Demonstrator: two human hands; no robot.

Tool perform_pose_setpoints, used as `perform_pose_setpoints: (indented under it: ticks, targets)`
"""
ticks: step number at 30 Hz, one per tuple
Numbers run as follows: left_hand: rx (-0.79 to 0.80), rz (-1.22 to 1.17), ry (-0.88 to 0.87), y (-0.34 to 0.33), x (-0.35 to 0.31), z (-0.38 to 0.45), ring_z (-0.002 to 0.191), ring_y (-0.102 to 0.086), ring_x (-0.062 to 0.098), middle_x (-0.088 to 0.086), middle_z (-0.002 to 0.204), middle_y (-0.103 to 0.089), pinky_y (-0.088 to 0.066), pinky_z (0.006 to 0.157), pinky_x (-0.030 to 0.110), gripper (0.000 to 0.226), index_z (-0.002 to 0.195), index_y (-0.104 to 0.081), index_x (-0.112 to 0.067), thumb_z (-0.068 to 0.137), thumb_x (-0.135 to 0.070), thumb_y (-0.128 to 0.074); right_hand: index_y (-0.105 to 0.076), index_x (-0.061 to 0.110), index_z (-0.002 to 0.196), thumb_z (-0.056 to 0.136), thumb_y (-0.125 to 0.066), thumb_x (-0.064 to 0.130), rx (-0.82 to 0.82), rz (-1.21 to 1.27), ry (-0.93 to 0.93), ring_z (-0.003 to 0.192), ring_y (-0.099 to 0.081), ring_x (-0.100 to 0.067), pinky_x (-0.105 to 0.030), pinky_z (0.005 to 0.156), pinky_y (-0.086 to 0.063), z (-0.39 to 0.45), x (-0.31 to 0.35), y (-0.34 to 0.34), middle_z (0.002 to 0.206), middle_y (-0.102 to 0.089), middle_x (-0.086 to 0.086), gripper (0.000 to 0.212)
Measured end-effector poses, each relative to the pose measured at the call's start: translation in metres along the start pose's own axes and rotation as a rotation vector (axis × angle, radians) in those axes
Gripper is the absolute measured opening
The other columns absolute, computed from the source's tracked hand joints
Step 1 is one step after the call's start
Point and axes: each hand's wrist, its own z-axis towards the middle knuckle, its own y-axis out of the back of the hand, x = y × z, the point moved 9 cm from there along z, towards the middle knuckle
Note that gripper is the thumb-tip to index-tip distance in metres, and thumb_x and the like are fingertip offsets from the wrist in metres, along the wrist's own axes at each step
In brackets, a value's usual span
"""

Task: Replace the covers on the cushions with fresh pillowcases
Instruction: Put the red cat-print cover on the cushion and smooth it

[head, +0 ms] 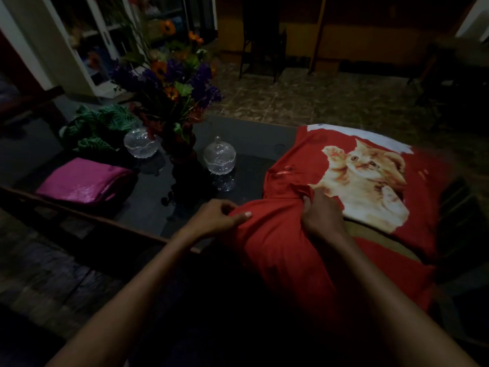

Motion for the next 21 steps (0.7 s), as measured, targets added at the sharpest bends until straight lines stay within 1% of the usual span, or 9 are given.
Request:
perform_pose_setpoints:
  ticks: [2,4,6,10,12,15,18,20,21]
  targets:
    - [-0.041,0.017,0.054,0.0,0.017,-0.01,0.066,-0.065,0.002,-0.006,0.071,-0.072,-0.049,0.068,0.024,0.045,0.086,-0.078,-0.015,0.087,-0.059,-0.066,-0.051,0.001,0.118,0.106,-0.043,0.027,-0.003,-0.02,0.004,0.111,-0.056,-0.047,-0.045,0.089,-0.041,0.001,0.002,-0.002,0.118,-0.063,-0.031,0.03]
    - [-0.098,-0.052,0.071,0.003,0.019,-0.011,0.059,-0.06,0.004,-0.004,0.063,-0.069,-0.05,0.066,0.027,0.04,0.081,-0.077,-0.01,0.091,-0.047,-0.066,-0.051,0.003,0.117,0.105,-0.043,0.029,-0.001,-0.018,0.026,0.109,-0.057,-0.047,-0.045,0.087,-0.041,0.001,0.005,0.0,0.116,-0.064,-0.03,0.03]
    - [-0.178,-0.055,0.109,0.01,0.016,-0.004,0.067,-0.066,0.01,0.001,0.072,-0.074,-0.055,0.071,0.029,0.032,0.081,-0.079,-0.011,0.091,-0.039,-0.067,-0.051,0.007,0.121,0.104,-0.045,0.038,0.025,0.008,0.044,0.11,-0.058,-0.045,-0.043,0.087,-0.041,0.0,0.006,0.001,0.118,-0.065,-0.027,0.035]
    - [-0.276,-0.06,0.126,0.019,0.004,0.02,0.084,-0.071,0.014,0.001,0.084,-0.077,-0.058,0.083,0.029,0.02,0.087,-0.081,-0.017,0.088,-0.035,-0.072,-0.046,0.018,0.144,0.095,-0.047,0.065,0.119,0.011,0.044,0.125,-0.056,-0.039,-0.042,0.103,-0.044,-0.002,0.008,-0.007,0.137,-0.06,-0.02,0.068]
    - [-0.289,-0.058,0.104,0.018,-0.004,0.027,0.084,-0.072,0.014,0.001,0.087,-0.078,-0.058,0.085,0.032,0.017,0.088,-0.081,-0.019,0.087,-0.035,-0.074,-0.051,0.018,0.139,0.097,-0.047,0.061,0.106,-0.019,0.085,0.122,-0.058,-0.037,-0.041,0.1,-0.045,-0.006,0.011,-0.008,0.133,-0.062,-0.017,0.06]
    - [-0.242,-0.029,0.095,0.003,-0.005,0.033,0.084,-0.071,0.012,0.0,0.09,-0.078,-0.057,0.083,0.028,0.017,0.09,-0.081,-0.02,0.087,-0.035,-0.075,-0.055,0.012,0.123,0.104,-0.042,0.039,0.051,0.004,0.072,0.112,-0.059,-0.039,-0.041,0.089,-0.043,-0.008,0.008,-0.003,0.122,-0.065,-0.02,0.035]
    - [-0.135,-0.136,0.143,-0.009,0.01,0.031,0.085,-0.072,0.011,-0.003,0.087,-0.077,-0.057,0.081,0.026,0.017,0.083,-0.08,-0.02,0.083,-0.037,-0.08,-0.052,0.009,0.13,0.105,-0.04,0.028,0.025,0.041,0.031,0.112,-0.059,-0.042,-0.044,0.092,-0.044,-0.004,-0.001,-0.004,0.124,-0.064,-0.023,0.034]
    - [-0.183,-0.167,0.148,0.001,0.017,0.025,0.081,-0.072,0.011,-0.006,0.078,-0.075,-0.059,0.081,0.03,0.026,0.079,-0.078,-0.019,0.079,-0.045,-0.081,-0.052,0.007,0.131,0.104,-0.041,0.025,0.011,0.049,0.027,0.112,-0.059,-0.042,-0.043,0.092,-0.044,-0.001,-0.004,-0.005,0.124,-0.063,-0.024,0.034]
    - [-0.253,-0.129,0.159,0.009,0.019,0.02,0.081,-0.07,0.011,-0.007,0.079,-0.074,-0.058,0.081,0.03,0.034,0.084,-0.075,-0.019,0.077,-0.052,-0.08,-0.052,0.007,0.131,0.103,-0.042,0.024,0.006,0.054,0.026,0.113,-0.059,-0.042,-0.043,0.092,-0.044,-0.001,-0.004,-0.004,0.124,-0.063,-0.025,0.034]
